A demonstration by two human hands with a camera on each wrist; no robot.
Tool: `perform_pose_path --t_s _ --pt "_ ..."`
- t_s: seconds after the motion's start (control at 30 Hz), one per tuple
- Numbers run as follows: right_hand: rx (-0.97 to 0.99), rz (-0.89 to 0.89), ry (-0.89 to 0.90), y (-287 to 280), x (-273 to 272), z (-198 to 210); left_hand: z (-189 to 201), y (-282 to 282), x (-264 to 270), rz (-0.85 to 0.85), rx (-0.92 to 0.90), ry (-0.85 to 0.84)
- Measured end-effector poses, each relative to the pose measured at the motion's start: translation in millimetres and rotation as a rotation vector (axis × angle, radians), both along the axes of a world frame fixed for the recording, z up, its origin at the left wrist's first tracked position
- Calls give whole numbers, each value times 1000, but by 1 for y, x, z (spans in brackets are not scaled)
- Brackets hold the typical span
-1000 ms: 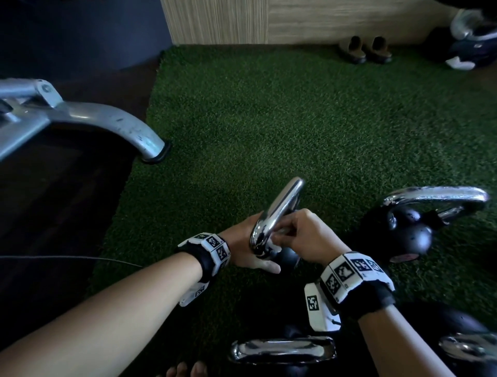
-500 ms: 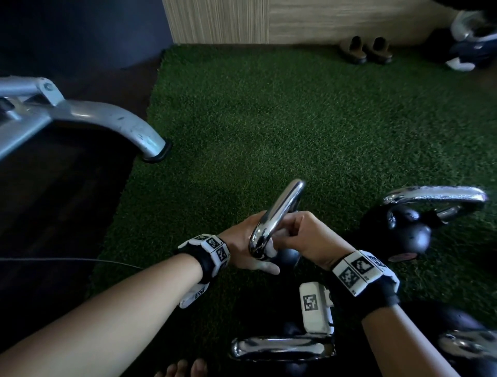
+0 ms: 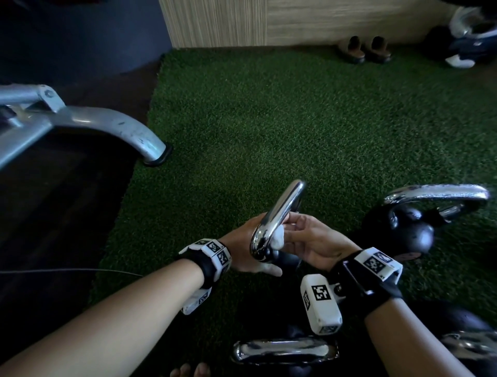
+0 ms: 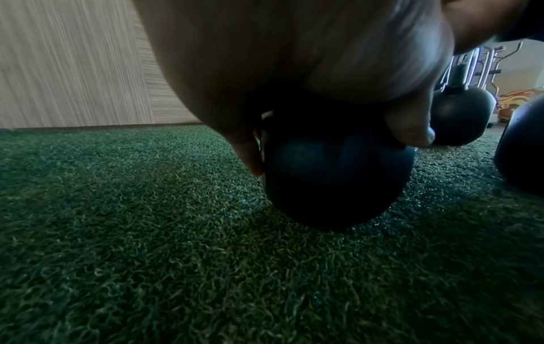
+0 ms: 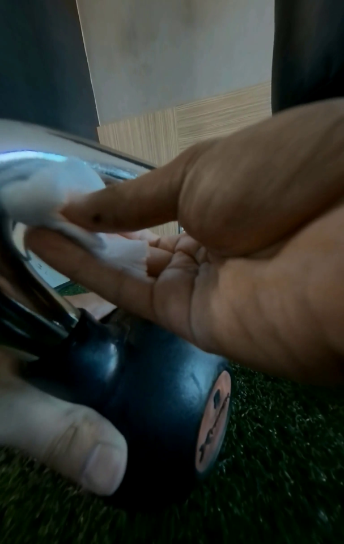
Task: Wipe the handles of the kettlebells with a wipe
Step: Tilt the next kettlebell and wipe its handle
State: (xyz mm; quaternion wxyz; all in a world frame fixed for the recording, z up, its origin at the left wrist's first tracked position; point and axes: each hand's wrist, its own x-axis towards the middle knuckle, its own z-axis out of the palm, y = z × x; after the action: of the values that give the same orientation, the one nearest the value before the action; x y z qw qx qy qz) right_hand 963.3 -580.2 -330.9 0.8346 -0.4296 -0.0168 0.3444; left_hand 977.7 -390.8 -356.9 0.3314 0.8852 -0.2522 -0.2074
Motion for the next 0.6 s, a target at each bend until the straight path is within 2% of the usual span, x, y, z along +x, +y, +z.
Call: perform_pose_path --t_s 0.1,0.17,0.27,0.37,0.5,0.6 --pt "57 -184 52 0 4 5 3 4 -4 -5 45 -98" --pt "67 -310 78 -2 4 7 5 7 -5 10 -21 -98" --pt "37 -345 41 -1 -1 7 6 7 -7 -15 -14 -125" --pt "-40 -384 -60 1 -7 14 7 7 -9 6 3 -117" --pt "-222 -633 -224 2 -7 20 5 7 -7 28 -39 -70" --pt "-392 -719 -318 1 -7 22 5 8 -8 51 -46 -62"
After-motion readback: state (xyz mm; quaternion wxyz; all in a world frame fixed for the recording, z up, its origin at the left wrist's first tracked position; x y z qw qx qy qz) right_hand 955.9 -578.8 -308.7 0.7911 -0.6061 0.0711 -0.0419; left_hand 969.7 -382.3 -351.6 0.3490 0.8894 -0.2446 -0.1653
